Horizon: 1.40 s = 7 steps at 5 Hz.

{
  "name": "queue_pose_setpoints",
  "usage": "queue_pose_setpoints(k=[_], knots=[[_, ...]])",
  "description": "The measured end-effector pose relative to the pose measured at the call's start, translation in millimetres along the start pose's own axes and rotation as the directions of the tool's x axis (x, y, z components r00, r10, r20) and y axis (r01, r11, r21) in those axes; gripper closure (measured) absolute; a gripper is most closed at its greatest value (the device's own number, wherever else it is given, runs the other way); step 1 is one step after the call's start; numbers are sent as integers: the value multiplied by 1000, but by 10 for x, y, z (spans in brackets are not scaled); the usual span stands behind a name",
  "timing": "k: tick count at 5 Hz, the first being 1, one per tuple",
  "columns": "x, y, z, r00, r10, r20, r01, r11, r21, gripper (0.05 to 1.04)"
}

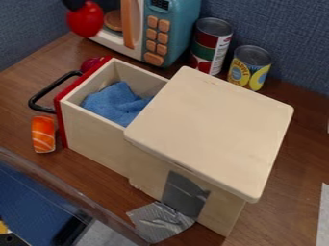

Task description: Take the red object and put it in the drawer

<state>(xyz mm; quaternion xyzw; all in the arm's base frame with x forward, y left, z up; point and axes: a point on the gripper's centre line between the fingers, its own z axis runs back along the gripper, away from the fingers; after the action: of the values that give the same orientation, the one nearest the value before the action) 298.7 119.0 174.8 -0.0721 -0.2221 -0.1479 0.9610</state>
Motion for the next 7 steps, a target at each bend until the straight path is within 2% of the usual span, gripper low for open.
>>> queue_pose_setpoints(k=[2,4,5,6,7], knots=[[33,-534,-165,996,-83,-25,82,995,-60,1035],[-122,-691,-403,990,-116,-77,111,992,-65,1035],[-152,-703,-445,989,-122,-81,117,991,-62,1015],[-172,-715,-455,987,-131,-91,124,989,-75,870],[-215,-696,-409,987,-129,-99,121,989,-86,612]])
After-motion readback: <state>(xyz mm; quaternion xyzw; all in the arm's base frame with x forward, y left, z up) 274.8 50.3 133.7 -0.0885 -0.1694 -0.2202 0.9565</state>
